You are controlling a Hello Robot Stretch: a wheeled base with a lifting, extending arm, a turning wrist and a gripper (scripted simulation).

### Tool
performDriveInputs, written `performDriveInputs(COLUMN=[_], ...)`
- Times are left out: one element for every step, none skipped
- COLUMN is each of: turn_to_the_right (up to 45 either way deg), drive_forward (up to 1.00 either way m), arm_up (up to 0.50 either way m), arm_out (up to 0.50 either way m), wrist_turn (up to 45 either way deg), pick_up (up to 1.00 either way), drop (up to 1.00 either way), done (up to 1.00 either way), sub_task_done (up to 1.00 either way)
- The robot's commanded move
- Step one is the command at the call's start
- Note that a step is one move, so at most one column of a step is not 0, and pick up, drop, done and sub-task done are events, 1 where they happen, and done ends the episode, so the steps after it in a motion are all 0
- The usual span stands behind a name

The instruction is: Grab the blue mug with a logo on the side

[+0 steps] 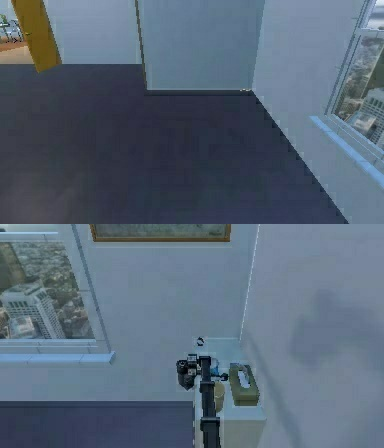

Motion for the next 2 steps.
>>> performDriveInputs(turn_to_the_right=[0.0, 0.0], drive_forward=[0.0, 0.0], arm_up=[0.1, 0.0], arm_out=[0.0, 0.0], wrist_turn=[0.0, 0.0], pick_up=[0.0, 0.0], drop=[0.0, 0.0], done=[0.0, 1.0], sub_task_done=[0.0, 0.0])
